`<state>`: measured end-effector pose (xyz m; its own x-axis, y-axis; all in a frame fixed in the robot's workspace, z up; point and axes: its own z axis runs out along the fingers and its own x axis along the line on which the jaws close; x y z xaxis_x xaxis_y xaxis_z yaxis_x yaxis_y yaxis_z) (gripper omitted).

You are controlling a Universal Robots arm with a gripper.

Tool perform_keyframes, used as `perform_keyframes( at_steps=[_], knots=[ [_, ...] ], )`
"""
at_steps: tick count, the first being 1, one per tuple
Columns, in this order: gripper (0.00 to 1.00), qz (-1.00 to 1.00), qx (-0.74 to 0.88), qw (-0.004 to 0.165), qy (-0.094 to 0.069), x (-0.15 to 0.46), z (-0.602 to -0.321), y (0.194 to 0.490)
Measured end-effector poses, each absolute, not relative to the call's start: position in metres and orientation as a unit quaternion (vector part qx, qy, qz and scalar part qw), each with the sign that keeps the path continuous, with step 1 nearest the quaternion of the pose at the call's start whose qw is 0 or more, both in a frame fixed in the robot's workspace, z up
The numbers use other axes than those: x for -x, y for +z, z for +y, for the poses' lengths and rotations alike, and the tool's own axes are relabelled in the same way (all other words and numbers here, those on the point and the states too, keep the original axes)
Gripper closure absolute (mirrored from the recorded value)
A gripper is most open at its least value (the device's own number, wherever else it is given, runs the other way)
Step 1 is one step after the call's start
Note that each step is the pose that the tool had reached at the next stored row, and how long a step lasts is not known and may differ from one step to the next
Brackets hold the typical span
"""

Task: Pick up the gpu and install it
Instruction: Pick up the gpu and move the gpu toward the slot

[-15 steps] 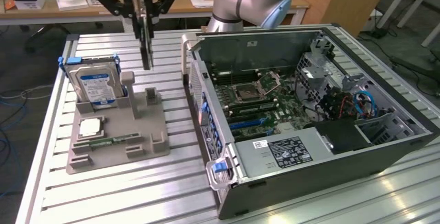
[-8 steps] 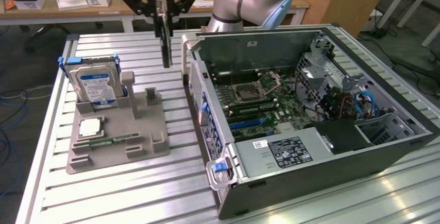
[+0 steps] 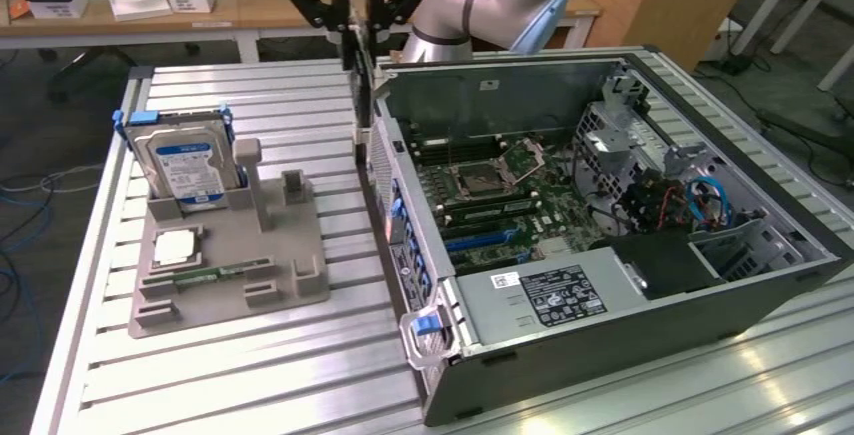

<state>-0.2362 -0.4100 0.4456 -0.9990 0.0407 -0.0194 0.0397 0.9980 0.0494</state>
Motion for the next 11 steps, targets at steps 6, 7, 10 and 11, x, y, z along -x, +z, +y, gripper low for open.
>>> perform_keyframes(
  at_steps=[6, 7, 10, 11],
  knots=[
    [0.74, 0.999, -0.020, 0.010, 0.024, 0.209, -0.410, 0.446],
    [0.74, 0.999, -0.020, 0.010, 0.024, 0.204, -0.411, 0.446],
    [0.74, 0.999, -0.020, 0.010, 0.025, 0.190, -0.411, 0.446],
    [0.74, 0.999, -0.020, 0.010, 0.025, 0.186, -0.411, 0.446]
  ],
)
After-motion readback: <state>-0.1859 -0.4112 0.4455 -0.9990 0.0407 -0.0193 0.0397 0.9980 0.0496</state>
